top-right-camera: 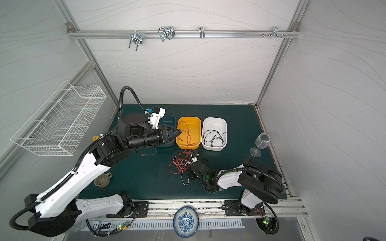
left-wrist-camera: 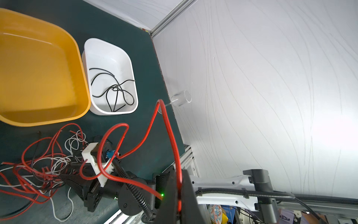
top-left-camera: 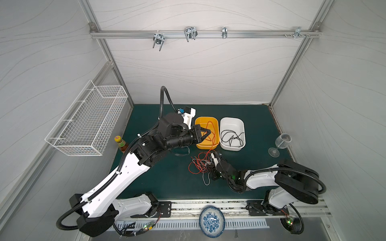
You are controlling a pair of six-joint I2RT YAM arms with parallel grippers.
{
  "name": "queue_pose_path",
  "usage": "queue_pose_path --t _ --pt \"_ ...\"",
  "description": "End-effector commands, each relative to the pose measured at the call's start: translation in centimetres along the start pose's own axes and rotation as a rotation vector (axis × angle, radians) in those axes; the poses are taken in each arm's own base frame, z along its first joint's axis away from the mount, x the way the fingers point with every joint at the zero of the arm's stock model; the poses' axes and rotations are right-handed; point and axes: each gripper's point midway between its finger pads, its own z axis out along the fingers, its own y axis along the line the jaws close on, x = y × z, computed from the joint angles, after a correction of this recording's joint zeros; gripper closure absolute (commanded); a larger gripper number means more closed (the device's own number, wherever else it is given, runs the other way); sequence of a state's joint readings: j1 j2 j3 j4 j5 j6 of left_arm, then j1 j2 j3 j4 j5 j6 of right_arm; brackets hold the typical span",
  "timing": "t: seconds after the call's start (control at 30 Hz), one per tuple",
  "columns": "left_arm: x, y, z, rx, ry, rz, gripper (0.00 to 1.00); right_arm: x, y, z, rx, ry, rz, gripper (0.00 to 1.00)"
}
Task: Untangle and sort cables by color
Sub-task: Untie the cable, then place the cable into the container.
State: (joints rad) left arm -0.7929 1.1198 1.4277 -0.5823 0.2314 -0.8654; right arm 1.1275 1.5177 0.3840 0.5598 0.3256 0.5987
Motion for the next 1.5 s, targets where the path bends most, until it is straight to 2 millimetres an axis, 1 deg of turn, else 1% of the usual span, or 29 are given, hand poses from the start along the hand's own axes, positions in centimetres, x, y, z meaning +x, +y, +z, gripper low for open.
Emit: queue_pose_path --t 0.0,0.1,0.17,0.23,0.37,0.47,0.53,0.63,0.77,0.93,1.03,1.1,1.2,1.33,1.47 --pt "-2.1 -2.5 -2.0 0.036 -0.075 0.067 1.00 -0.4 -1.1 -1.0 0.038 -0.045 0.028 0.69" --pt "-2.4 -2.5 -1.9 0.009 -0.063 0.106 1.00 -0.8 -1.4 -2.1 0.042 -0.064 0.025 0.69" --pt "-2.7 -2.2 -1.6 -0.016 -0.056 0.122 1.00 -1.1 -1.5 -2.9 0.036 -0.080 0.025 0.68" --pt "-3.3 -1.8 -1.4 -0.035 -0.057 0.137 1.00 -1.5 -1.7 -3.9 0.033 -0.096 0.021 0.65" --pt "-4.8 -0.5 -0.5 -0.085 -0.071 0.173 1.00 -2.6 -1.5 -5.8 0.015 -0.123 0.004 0.57" --pt "-5.8 1.2 0.8 -0.143 -0.075 0.198 1.00 -3.8 -1.5 -7.6 0.009 -0.158 -0.002 0.51" --pt "-6.5 2.4 1.8 -0.167 -0.081 0.212 1.00 -4.7 -1.6 -8.9 0.008 -0.190 -0.004 0.44" --pt "-7.5 4.8 3.7 -0.199 -0.093 0.216 1.00 -5.7 -1.8 -10.7 0.006 -0.228 -0.006 0.34" --pt "-8.2 7.5 6.7 -0.196 -0.068 0.177 1.00 -6.9 -2.4 -12.9 0.027 -0.260 -0.013 0.27" --pt "-7.9 10.5 10.5 -0.228 -0.021 0.181 1.00 -7.6 -3.0 -15.0 0.032 -0.299 -0.022 0.18" --pt "-7.5 12.1 12.7 -0.239 0.015 0.181 1.00 -7.4 -3.6 -15.6 0.042 -0.315 -0.031 0.13" --pt "-7.1 13.6 14.0 -0.260 0.035 0.175 1.00 -7.3 -3.9 -16.0 0.048 -0.320 -0.031 0.11" --pt "-6.7 15.7 15.6 -0.294 0.058 0.157 1.00 -7.2 -4.5 -16.3 0.064 -0.325 -0.029 0.07" --pt "-5.9 17.8 17.2 -0.326 0.088 0.135 1.00 -7.3 -5.0 -16.9 0.079 -0.345 -0.020 0.02" --pt "-5.0 20.3 18.7 -0.375 0.122 0.118 1.00 -7.2 -5.4 -17.1 0.082 -0.364 -0.004 0.01"
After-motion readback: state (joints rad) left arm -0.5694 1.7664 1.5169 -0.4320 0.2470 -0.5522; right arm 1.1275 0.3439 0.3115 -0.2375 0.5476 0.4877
